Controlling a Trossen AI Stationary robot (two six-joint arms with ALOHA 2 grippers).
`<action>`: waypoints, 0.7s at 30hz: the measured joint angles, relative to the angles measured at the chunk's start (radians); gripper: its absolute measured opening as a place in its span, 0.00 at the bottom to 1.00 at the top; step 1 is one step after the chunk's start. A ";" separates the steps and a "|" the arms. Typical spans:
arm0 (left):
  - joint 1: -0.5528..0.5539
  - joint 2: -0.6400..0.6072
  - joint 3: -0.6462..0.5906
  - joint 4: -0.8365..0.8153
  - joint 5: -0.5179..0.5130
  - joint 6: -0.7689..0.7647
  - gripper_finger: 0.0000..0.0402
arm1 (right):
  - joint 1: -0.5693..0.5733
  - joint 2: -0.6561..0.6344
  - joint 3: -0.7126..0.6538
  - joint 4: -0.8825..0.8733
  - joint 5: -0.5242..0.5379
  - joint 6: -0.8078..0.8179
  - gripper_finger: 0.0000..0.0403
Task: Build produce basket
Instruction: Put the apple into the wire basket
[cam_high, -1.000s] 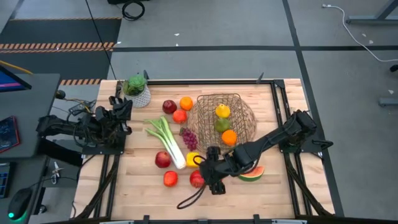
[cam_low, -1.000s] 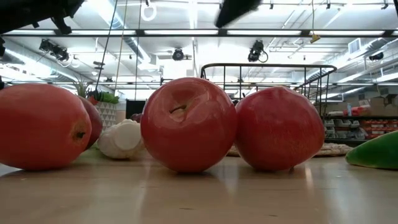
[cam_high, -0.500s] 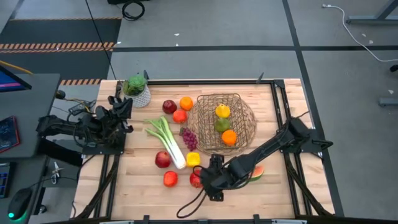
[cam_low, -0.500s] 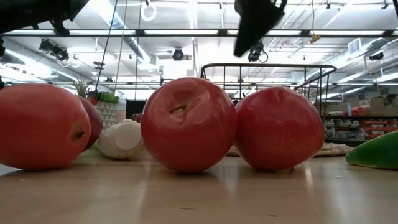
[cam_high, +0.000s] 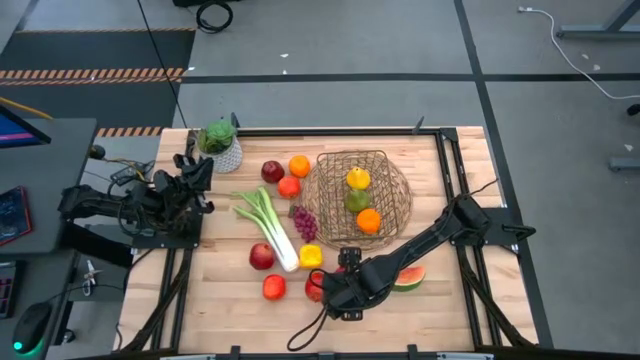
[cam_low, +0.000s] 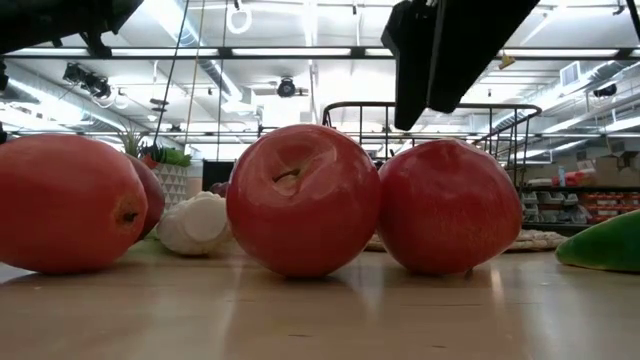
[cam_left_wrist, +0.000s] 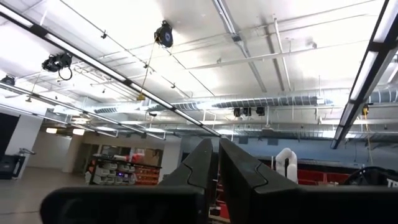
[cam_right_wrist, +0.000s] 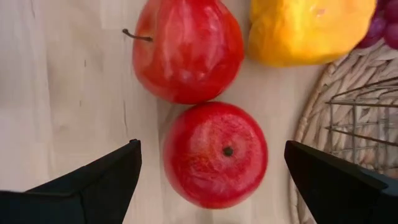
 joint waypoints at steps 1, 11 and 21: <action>0.000 0.000 0.000 0.000 0.000 0.000 0.09 | 0.000 0.000 -0.010 0.000 0.000 0.002 0.99; 0.000 0.000 0.000 0.000 0.000 -0.004 0.10 | 0.000 0.000 -0.103 0.053 0.000 0.028 0.99; 0.000 0.000 0.000 0.000 0.000 -0.010 0.09 | -0.012 -0.003 -0.181 0.130 -0.011 0.016 0.99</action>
